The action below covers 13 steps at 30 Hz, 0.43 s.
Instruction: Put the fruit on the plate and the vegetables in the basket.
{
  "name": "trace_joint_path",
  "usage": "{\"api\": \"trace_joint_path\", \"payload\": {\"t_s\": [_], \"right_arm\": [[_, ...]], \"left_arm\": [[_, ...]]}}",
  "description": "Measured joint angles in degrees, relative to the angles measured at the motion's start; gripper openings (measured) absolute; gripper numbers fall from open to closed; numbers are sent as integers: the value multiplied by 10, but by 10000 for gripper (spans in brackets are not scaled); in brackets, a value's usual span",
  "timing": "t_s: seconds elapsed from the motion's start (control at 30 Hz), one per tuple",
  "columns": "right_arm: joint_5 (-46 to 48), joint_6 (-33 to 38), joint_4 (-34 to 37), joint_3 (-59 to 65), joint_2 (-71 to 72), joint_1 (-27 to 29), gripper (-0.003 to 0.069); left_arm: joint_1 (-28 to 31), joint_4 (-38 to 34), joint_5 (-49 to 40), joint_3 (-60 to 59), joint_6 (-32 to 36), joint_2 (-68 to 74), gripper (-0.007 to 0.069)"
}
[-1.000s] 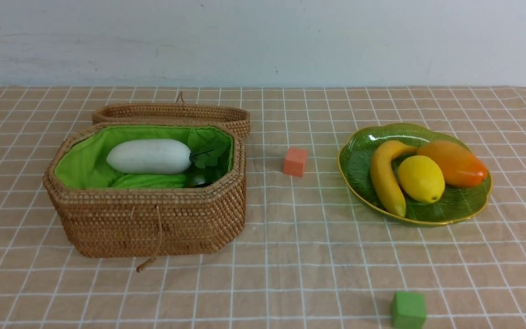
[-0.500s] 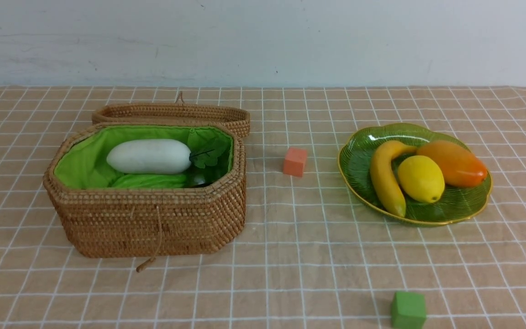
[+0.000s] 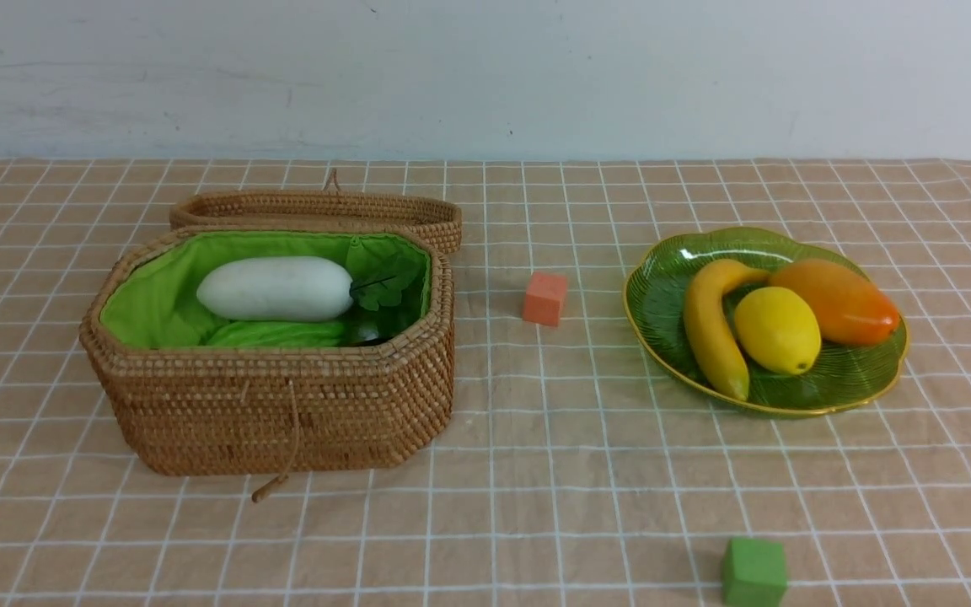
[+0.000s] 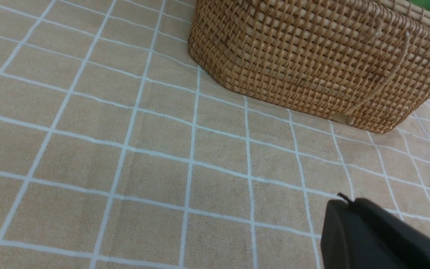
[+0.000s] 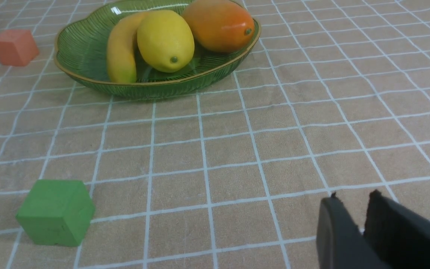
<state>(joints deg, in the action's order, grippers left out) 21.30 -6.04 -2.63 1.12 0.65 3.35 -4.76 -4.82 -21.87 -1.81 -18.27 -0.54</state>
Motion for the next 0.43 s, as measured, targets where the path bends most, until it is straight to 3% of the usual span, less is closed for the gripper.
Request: {"api": "trace_joint_path", "payload": {"t_s": [0.43], "right_arm": [[0, 0, 0, 0, 0, 0, 150]], "left_arm": [[0, 0, 0, 0, 0, 0, -9]]}}
